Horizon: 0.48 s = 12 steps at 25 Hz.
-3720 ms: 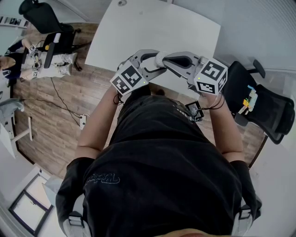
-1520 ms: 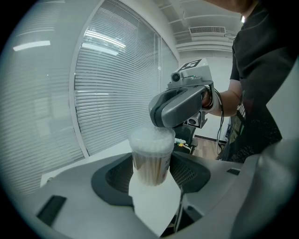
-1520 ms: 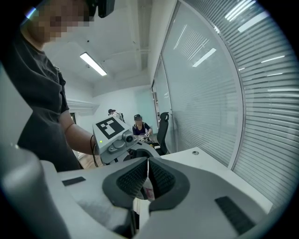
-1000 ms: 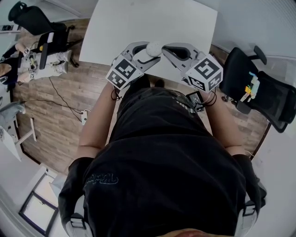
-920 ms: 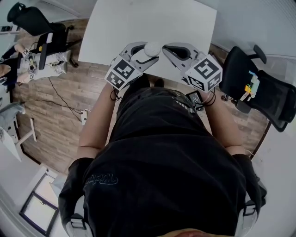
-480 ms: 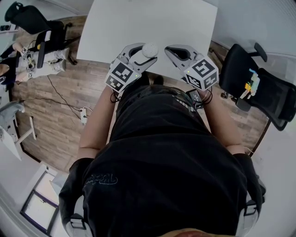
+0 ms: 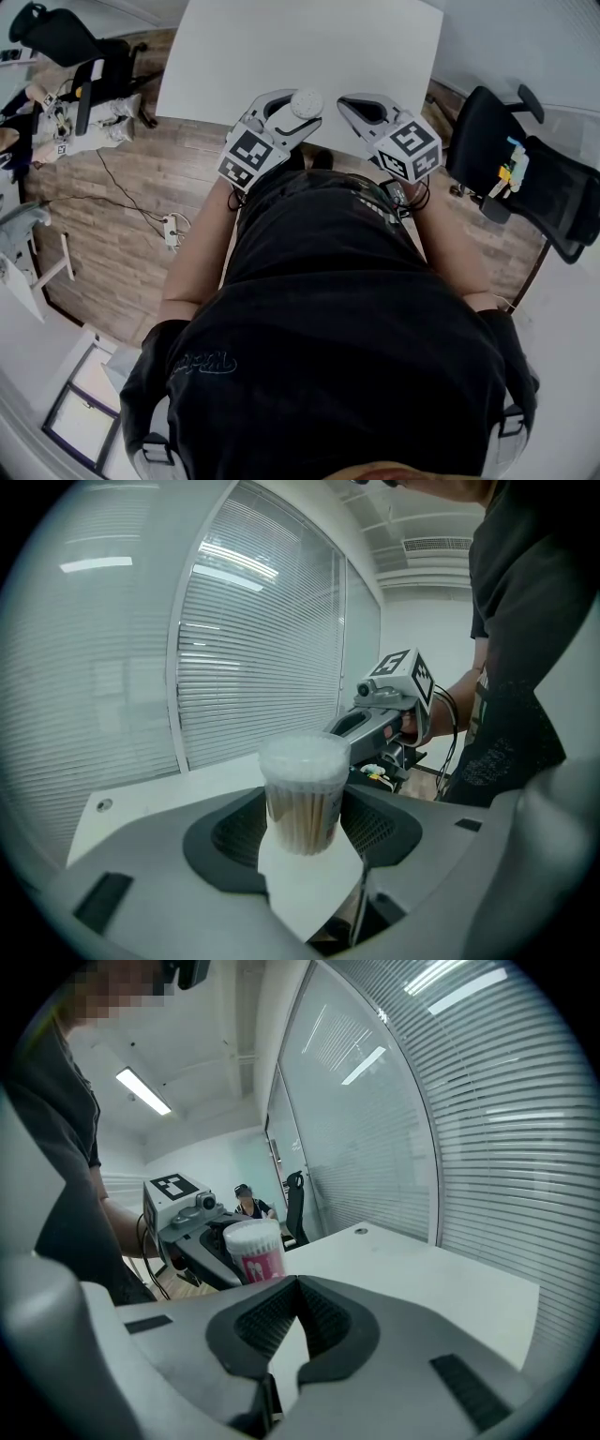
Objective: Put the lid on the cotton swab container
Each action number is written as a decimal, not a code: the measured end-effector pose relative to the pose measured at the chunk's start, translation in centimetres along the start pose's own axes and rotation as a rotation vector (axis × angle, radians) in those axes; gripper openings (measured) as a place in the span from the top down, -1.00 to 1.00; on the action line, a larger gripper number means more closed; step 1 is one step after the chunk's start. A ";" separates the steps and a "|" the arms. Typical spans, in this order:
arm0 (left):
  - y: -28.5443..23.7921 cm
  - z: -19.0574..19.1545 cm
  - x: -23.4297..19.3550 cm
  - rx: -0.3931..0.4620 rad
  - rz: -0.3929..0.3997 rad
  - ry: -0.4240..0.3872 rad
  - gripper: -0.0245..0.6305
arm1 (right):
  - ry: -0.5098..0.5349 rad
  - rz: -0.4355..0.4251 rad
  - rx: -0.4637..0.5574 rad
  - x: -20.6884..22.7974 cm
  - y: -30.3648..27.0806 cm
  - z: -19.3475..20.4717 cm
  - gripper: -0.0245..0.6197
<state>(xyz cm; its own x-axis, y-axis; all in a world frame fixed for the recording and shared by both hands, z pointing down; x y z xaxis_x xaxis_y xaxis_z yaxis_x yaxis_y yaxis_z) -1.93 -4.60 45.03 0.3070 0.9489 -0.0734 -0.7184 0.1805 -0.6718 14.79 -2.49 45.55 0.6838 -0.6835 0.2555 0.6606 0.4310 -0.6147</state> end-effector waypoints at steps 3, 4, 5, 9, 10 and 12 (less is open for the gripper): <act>0.3 -0.4 0.2 0.010 0.004 -0.002 0.15 | 0.003 0.004 -0.005 -0.1 0.0 0.0 0.85; 0.4 -0.5 0.2 0.012 0.004 -0.005 0.15 | 0.006 0.006 -0.006 -0.2 0.0 0.0 0.85; 0.5 -0.5 0.3 0.013 0.005 -0.008 0.15 | 0.011 0.007 -0.009 -0.4 0.0 0.0 0.85; 0.6 -0.5 0.5 0.014 0.002 -0.014 0.15 | 0.019 0.007 -0.013 -0.9 0.0 0.1 0.85; 0.7 -0.4 0.5 0.015 0.002 -0.014 0.15 | 0.018 0.008 -0.012 -0.9 0.0 0.1 0.85; 0.8 -0.5 0.4 0.019 0.004 -0.010 0.15 | 0.015 0.011 -0.009 -0.9 0.0 0.0 0.85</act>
<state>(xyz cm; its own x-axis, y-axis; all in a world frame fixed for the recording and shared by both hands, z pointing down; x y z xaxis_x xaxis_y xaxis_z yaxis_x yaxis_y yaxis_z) -2.06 -4.20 44.14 0.2979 0.9521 -0.0688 -0.7313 0.1813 -0.6575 14.22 -1.86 45.32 0.6860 -0.6877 0.2378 0.6505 0.4331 -0.6239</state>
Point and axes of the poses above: the fingertips, and each gripper's own axes: y backward along the fingers, x to its right, z out of its underside, the point moved 8 cm from there along y, backward along the fingers, and after that the axes turned 12 degrees about -x, right-handed, at the moved point
